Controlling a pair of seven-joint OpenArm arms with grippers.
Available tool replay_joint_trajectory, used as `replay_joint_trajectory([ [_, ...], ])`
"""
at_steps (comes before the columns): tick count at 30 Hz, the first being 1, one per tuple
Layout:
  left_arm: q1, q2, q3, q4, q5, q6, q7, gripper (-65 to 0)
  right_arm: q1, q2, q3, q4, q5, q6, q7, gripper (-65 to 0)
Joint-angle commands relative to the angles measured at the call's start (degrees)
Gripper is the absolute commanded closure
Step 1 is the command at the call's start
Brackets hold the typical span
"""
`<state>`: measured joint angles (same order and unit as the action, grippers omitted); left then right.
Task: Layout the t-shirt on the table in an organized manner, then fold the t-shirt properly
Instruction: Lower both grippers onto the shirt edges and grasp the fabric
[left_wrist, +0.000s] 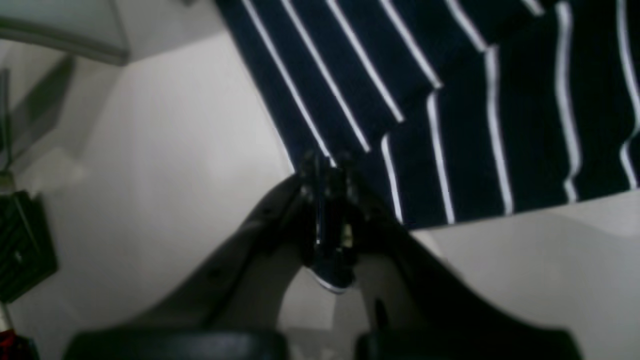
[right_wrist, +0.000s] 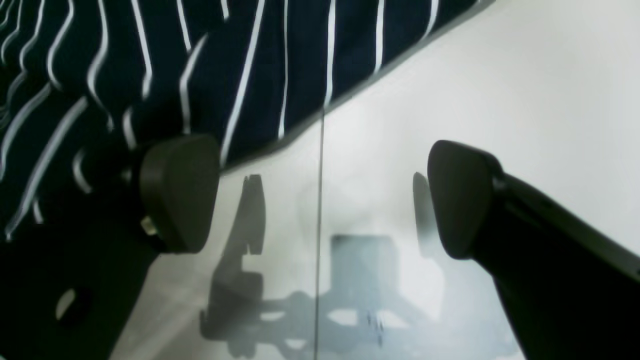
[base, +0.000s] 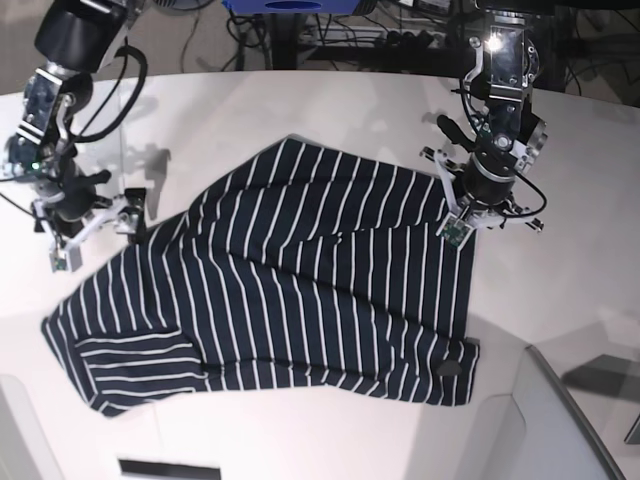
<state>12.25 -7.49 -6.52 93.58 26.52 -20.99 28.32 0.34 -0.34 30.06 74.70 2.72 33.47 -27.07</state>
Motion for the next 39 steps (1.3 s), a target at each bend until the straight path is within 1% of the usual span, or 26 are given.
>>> replay_joint_trajectory([
  [1,0.1,0.4,0.1,1.1,0.2,0.5,-0.8,0.0,2.0,0.3,0.1,-0.4,0.9,0.1,1.4,-60.5],
  [3,1.0,0.8,0.0,1.0,0.2,0.5,-1.0,0.0,3.9,0.3,0.6,-3.3,0.9,0.1,1.4,-60.5],
  [10,2.2,0.5,0.0,-2.0,0.3,0.5,-1.2,0.0,9.4,0.3,0.7,-14.7,0.9,0.1,1.4,-60.2],
  [11,2.2,0.4,0.0,-2.4,0.3,0.5,-1.2,0.0,9.9,0.3,0.7,-16.0,0.9,0.1,1.4,-58.5],
  [12,2.2,0.4,0.0,-2.5,0.3,0.5,-1.2,0.0,10.1,0.3,0.7,-16.7,0.9,0.1,1.4,-54.8],
  [13,2.2,0.4,0.0,-2.6,0.3,0.5,-1.2,0.0,10.3,0.3,0.7,-17.2,0.9,0.1,1.4,-49.1],
  [14,2.2,0.4,0.0,-3.2,0.3,0.5,-1.2,0.0,10.3,0.3,0.7,-17.3,0.9,0.1,1.4,-41.3],
  [16,1.8,0.4,0.0,-4.4,0.3,0.5,-1.2,0.0,10.2,0.2,0.3,-17.3,0.9,0.1,1.4,-18.9],
  [17,1.7,0.4,-0.1,-5.3,0.3,0.6,-1.3,0.0,10.1,0.2,0.3,-17.3,0.9,0.1,1.0,-9.6],
  [18,1.0,0.4,0.1,-6.2,0.3,0.6,-1.3,0.0,10.1,0.2,0.3,-17.2,0.9,0.1,0.0,-2.6],
  [19,0.1,0.5,0.1,-7.0,0.3,0.6,-1.3,0.0,10.1,0.2,0.5,-17.2,0.9,0.1,-1.9,0.0],
  [22,-1.5,0.6,0.0,-8.9,0.2,0.6,-1.3,0.0,9.5,0.3,0.2,-13.0,0.9,0.1,-8.2,-0.2],
  [25,-1.6,0.6,-0.1,-6.5,0.2,0.6,-1.3,0.0,7.4,-0.1,0.0,-4.9,0.9,0.1,-13.5,-0.3],
  [28,-1.7,0.6,-0.1,-2.7,-0.1,0.6,-1.2,0.0,5.7,-0.1,-3.6,1.8,0.8,-0.2,-18.4,-0.5],
  [31,-4.6,0.9,-0.1,-2.4,0.2,0.6,-0.8,0.0,3.8,-0.2,-5.8,7.4,0.8,-0.4,-22.3,-0.5],
  [32,-5.8,1.1,0.1,-3.6,0.2,0.6,-0.8,0.0,3.5,-0.2,-6.5,8.6,0.8,-1.1,-23.2,-0.5],
  [33,-7.0,1.7,0.2,-5.0,0.2,0.6,-0.9,0.0,3.3,-0.2,-7.4,9.6,0.7,-2.7,-23.9,-0.5],
  [35,-10.1,3.2,0.0,-9.3,0.2,0.6,-1.1,0.0,2.4,-0.2,-10.2,11.0,0.7,-7.5,-24.1,-0.6],
  [36,-11.4,3.8,0.0,-11.9,0.3,0.6,-1.1,0.0,2.2,-0.1,-12.2,11.5,0.7,-9.1,-23.9,-0.6],
  [39,-13.1,4.1,0.5,-17.1,0.3,0.6,-1.2,0.0,2.2,0.0,-17.2,13.3,0.7,-12.1,-24.2,-0.6],
])
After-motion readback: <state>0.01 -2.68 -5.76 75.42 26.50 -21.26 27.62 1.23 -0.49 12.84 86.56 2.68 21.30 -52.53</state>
